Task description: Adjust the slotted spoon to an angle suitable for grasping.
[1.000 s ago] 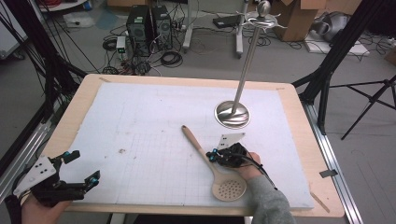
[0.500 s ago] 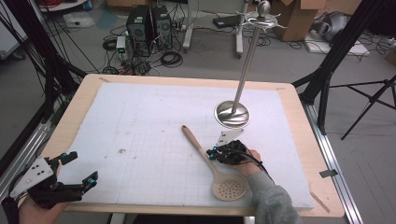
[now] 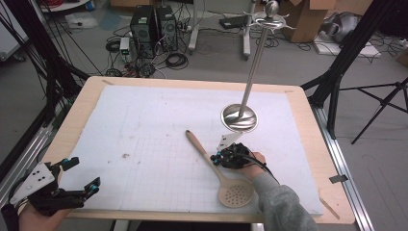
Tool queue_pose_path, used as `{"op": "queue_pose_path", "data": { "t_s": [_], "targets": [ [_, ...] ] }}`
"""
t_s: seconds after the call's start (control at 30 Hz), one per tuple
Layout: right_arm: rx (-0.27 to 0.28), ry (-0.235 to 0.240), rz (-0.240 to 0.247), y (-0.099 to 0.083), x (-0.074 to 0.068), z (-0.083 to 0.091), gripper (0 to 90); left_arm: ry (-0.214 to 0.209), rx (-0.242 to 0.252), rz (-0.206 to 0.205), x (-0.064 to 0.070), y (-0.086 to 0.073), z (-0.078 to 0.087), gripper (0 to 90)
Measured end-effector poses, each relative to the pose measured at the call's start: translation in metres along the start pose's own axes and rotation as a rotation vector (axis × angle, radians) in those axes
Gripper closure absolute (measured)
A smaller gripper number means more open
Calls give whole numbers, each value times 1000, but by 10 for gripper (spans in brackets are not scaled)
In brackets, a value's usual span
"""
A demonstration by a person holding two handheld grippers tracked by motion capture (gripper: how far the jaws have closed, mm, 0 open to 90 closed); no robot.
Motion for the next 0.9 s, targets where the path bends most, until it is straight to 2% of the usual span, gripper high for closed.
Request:
{"op": "queue_pose_path", "data": {
  "t_s": [0.33, 0.57, 0.63, 0.9],
  "targets": [
    [-6, 9, 43, 10, 2, -8, 900, 2, 3, 1, -1, 0, 1, 21],
    [-15, 40, 63, 19, -2, -14, 900, 2, 2, -1, -1, 0, 1, 21],
    [-21, 45, 88, 23, -3, -15, 900, 3, 2, 0, -1, 0, 2, 21],
    [-4, 70, 98, 26, -7, -19, 900, 5, 4, -1, -1, 0, 3, 21]
  ]
}}
Point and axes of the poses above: each handheld gripper's, and its own axes: z roughly backward along the jaws, y roughly out of its top, x roughly to its right, the point moved 2 cm from there along -z, roughly forward along the jaws, and after that the axes turned 5 degrees about -y, right-handed, at the moved point
